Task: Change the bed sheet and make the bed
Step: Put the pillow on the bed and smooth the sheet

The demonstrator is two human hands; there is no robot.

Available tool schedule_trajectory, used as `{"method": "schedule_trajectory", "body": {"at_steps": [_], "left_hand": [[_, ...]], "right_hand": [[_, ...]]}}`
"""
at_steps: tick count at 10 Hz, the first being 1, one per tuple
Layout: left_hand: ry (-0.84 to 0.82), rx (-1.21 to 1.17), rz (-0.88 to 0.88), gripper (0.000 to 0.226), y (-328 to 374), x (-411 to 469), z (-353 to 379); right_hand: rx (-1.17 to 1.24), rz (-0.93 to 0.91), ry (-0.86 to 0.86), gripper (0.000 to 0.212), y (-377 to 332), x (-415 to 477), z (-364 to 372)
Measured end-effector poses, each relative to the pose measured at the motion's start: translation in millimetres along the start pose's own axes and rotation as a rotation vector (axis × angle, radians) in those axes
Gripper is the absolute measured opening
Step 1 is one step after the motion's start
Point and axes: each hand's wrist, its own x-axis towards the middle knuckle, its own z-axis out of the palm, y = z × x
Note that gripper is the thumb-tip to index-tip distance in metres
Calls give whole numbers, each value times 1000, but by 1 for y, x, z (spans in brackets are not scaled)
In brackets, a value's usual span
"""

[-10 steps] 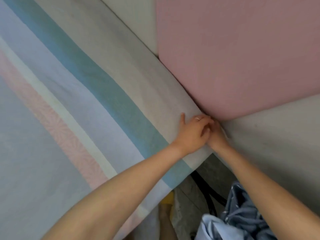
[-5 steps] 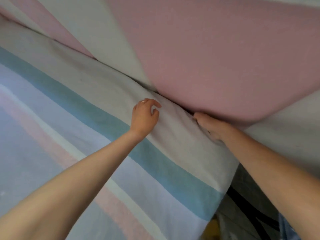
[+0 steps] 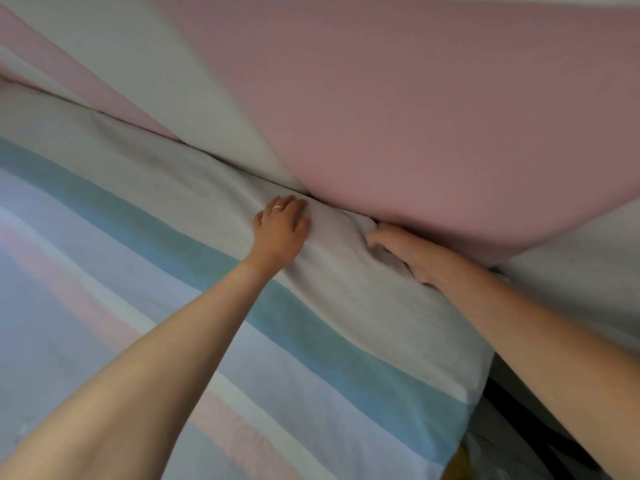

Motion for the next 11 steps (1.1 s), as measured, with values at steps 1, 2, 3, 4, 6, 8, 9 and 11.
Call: {"method": "schedule_trajectory", "body": {"at_steps": [1,2,3,4,6,8,9,11], "left_hand": [[38,-62,131,52,4,-3,-3],[90,-121,146,59,9,-6,-5],[221,-193,89,44,15,-13,-7],[434,-345,-102,38,13,-14,-8],[-37,53,-19,35,13,-7,-11],[-431,244,201,31,52,3,-14],[-450,271,228,36,70,2,1],[-464,307,177,45,97,4,16]], "right_hand": [[3,-8,30,35,-6,16,10],[-26,22,74,39,-12,24,26],[35,116,68,18,-11,25,28],[-139,182,-38,26,-10,23,29],[-388,199,58,36,-12,20,17],[-375,71,-11,33,2,8,5],[-168,-123,18,32,19,-7,-3],[-833,-249,-60,106,53,-50,-27]]}}
